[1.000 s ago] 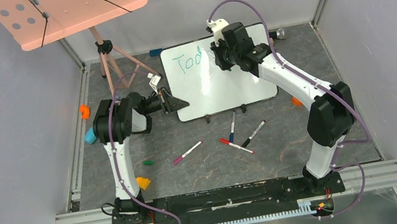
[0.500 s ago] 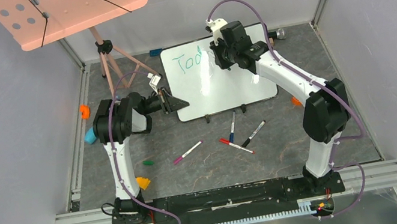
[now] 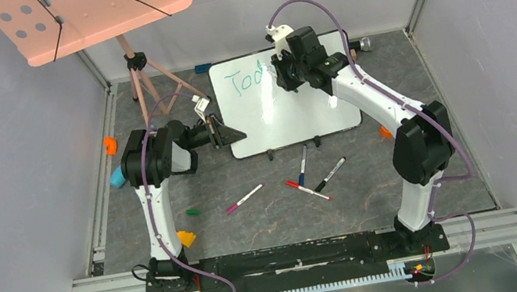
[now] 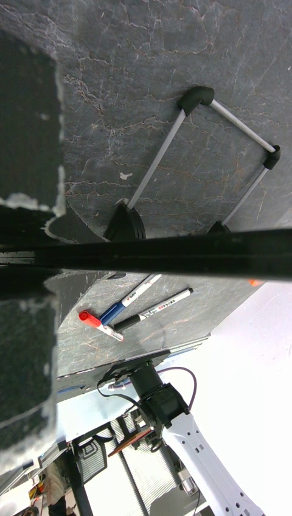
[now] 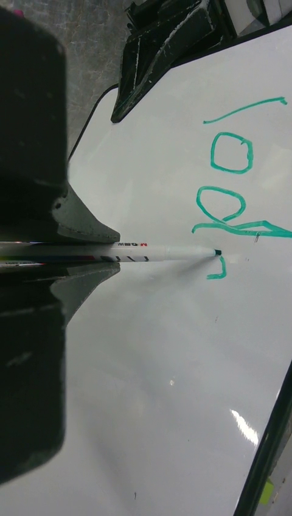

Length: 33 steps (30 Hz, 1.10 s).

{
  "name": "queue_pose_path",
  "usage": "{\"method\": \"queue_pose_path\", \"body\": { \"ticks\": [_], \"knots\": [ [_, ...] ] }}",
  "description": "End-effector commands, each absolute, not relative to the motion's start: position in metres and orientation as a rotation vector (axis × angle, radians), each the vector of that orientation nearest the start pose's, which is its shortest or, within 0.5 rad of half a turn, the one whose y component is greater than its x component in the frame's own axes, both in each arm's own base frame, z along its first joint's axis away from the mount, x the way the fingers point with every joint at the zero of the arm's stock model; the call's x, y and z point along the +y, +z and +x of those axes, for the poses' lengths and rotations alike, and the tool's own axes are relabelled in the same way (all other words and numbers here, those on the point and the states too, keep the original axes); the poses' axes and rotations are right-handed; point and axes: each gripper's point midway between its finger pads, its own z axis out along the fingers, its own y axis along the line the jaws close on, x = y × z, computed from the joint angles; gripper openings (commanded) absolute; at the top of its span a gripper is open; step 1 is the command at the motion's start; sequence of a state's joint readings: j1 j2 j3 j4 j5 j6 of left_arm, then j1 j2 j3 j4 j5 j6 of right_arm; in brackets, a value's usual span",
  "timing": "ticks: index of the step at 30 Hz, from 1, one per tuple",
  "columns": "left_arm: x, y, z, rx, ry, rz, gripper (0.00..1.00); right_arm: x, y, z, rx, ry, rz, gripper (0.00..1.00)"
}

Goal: Write a sentence on the whiteboard

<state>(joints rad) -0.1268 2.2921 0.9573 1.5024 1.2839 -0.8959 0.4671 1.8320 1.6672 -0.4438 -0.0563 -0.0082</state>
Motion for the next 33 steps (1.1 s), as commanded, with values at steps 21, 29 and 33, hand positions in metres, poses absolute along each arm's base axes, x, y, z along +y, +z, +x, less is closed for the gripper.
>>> {"method": "queue_pose_path", "body": {
  "ticks": [21,29,33],
  "knots": [
    [-0.233,0.078,0.378,1.622,-1.612,0.687,0.02,0.219,0.216,0.457,2.139,0.251,-0.505,0.00],
    [-0.233,0.078,0.378,1.621,-1.611,0.687,0.02,0.223,0.219,0.469,2.132,0.254,-0.493,0.00],
    [-0.233,0.078,0.378,1.622,-1.612,0.686,0.02,0.224,0.218,0.474,2.133,0.252,-0.491,0.00]
  ]
}}
